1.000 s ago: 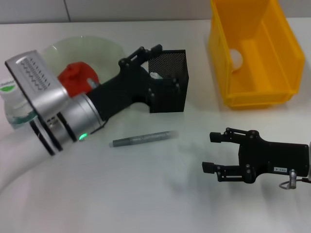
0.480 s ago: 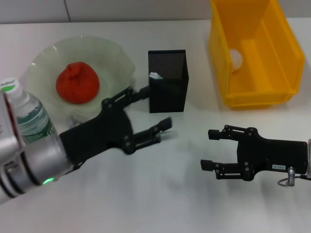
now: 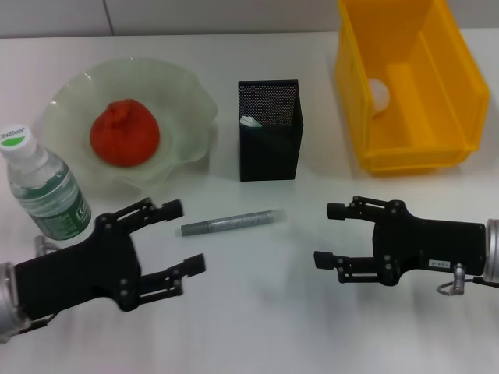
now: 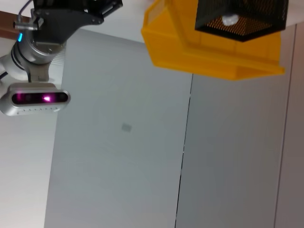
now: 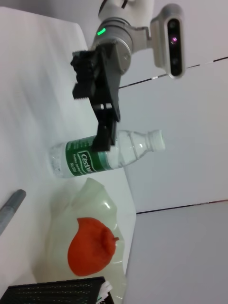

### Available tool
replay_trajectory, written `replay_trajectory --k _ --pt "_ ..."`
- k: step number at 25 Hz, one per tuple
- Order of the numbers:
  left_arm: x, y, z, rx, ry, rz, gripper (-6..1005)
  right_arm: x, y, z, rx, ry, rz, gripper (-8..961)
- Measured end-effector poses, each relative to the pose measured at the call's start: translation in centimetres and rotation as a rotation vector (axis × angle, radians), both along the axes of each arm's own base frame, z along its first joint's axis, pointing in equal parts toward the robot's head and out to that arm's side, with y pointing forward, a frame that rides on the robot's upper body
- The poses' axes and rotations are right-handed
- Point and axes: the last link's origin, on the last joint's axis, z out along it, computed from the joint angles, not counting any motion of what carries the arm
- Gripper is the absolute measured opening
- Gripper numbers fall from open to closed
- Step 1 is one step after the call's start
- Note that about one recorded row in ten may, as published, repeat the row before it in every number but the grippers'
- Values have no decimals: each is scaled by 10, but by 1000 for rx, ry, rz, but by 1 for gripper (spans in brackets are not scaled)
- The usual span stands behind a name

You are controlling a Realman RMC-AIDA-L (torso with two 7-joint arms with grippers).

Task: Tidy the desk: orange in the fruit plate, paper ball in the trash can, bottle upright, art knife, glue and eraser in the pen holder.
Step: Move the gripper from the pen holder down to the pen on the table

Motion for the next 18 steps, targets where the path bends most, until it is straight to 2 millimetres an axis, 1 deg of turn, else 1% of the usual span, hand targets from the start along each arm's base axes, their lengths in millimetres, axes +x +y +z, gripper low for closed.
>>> replay_trajectory --k 3,8,18 --pt "-5 -3 5 -7 1 16 813 -3 0 -4 -3 13 -9 823" --pt "-7 -5 6 -16 -2 37 812 -6 5 -7 6 9 -14 823" --pt "-14 -8 13 -20 1 66 813 -11 13 -5 32 24 -19 823"
